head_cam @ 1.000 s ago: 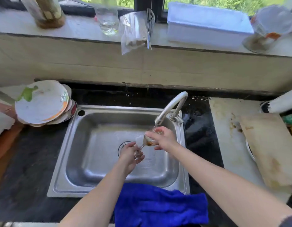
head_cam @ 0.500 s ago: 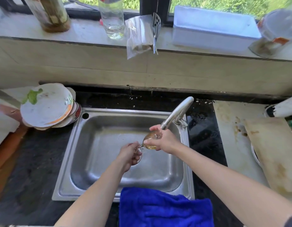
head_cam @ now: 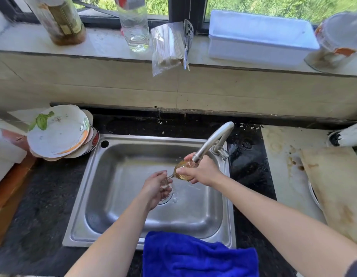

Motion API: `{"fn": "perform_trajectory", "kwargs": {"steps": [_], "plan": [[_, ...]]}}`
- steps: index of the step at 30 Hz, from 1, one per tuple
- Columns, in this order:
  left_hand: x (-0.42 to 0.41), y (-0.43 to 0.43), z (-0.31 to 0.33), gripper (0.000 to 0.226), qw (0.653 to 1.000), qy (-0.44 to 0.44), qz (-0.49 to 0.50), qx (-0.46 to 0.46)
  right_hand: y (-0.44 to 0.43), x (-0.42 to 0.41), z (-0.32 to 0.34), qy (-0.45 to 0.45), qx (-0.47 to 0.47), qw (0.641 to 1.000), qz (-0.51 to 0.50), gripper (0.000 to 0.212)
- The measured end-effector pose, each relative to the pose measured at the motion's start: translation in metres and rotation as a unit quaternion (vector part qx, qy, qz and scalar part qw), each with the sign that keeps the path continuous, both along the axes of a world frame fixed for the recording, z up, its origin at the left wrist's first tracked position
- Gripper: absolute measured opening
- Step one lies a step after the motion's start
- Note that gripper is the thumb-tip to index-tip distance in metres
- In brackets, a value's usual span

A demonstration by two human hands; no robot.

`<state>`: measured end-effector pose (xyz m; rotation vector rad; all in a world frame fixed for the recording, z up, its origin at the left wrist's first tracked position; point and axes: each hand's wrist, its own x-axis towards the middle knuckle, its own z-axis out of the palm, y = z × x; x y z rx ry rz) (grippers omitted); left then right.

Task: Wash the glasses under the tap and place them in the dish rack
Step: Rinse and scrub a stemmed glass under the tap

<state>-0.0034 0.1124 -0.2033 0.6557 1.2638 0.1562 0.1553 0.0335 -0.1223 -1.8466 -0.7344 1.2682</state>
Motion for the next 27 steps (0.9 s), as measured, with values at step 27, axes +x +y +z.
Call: {"fn": "perform_trajectory", "kwargs": {"steps": [27], "plan": [[0.01,-0.001,0.095,0.02,0.631,0.234,-0.226,0.704,-0.011,-0.003,-0.013,0.329,-0.027,0.934,-0.138,0.021]]}}
